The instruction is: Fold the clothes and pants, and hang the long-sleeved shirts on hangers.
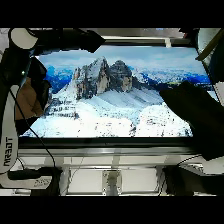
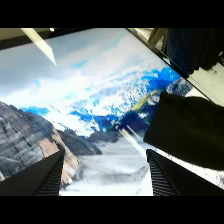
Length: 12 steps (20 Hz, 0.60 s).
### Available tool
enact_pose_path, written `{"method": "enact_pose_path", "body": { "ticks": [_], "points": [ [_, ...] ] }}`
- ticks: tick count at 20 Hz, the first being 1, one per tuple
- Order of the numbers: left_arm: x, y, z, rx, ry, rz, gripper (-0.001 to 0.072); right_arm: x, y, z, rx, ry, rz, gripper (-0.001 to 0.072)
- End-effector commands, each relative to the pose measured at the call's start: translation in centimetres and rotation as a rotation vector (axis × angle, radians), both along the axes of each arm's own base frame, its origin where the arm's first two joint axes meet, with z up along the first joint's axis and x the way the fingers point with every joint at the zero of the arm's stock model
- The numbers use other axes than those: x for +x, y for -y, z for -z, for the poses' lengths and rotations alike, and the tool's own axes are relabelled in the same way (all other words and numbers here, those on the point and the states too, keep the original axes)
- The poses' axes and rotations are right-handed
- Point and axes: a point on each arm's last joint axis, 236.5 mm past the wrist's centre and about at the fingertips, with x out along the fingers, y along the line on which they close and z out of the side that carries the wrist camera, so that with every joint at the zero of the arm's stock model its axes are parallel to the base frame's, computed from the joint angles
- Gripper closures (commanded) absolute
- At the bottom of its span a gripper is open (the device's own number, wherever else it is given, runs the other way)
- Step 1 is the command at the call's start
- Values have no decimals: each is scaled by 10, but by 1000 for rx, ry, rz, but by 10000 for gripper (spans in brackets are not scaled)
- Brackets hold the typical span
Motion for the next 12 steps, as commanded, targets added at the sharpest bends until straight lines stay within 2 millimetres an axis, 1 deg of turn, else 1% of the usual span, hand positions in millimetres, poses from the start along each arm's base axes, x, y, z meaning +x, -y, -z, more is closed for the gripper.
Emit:
{"method": "enact_pose_path", "body": {
  "ticks": [1, 2, 3, 4, 5, 6, 7, 8, 9, 12],
  "points": [
    [-22, 5, 20, 58, -80, 84, 150, 78, -99, -69, -89, 206, -331, 468],
    [-28, 6, 26, 73, -102, 106, 150, 96, -143, -66, -112, 191, -497, 621],
    [-31, 7, 28, 80, -112, 116, 150, 109, -185, -58, -145, 159, -658, 701],
    [-32, 7, 29, 82, -114, 118, 150, 117, -217, -46, -180, 114, -778, 702],
    [-31, 7, 29, 82, -115, 118, 150, 121, -243, -30, -232, 42, -875, 702],
    [-31, 7, 30, 82, -116, 117, 150, 124, -258, -15, -296, -35, -935, 702],
    [-30, 7, 31, 82, -118, 117, 149, 127, -268, -1, -367, -108, -974, 702],
    [-30, 7, 32, 83, -120, 117, 149, 128, -278, 8, -416, -154, -1015, 702],
    [-29, 7, 33, 83, -122, 118, 149, 129, -291, 15, -446, -184, -1061, 702],
    [-28, 7, 35, 84, -126, 117, 149, 131, -325, 25, -453, -193, -1172, 702]
  ]
}}
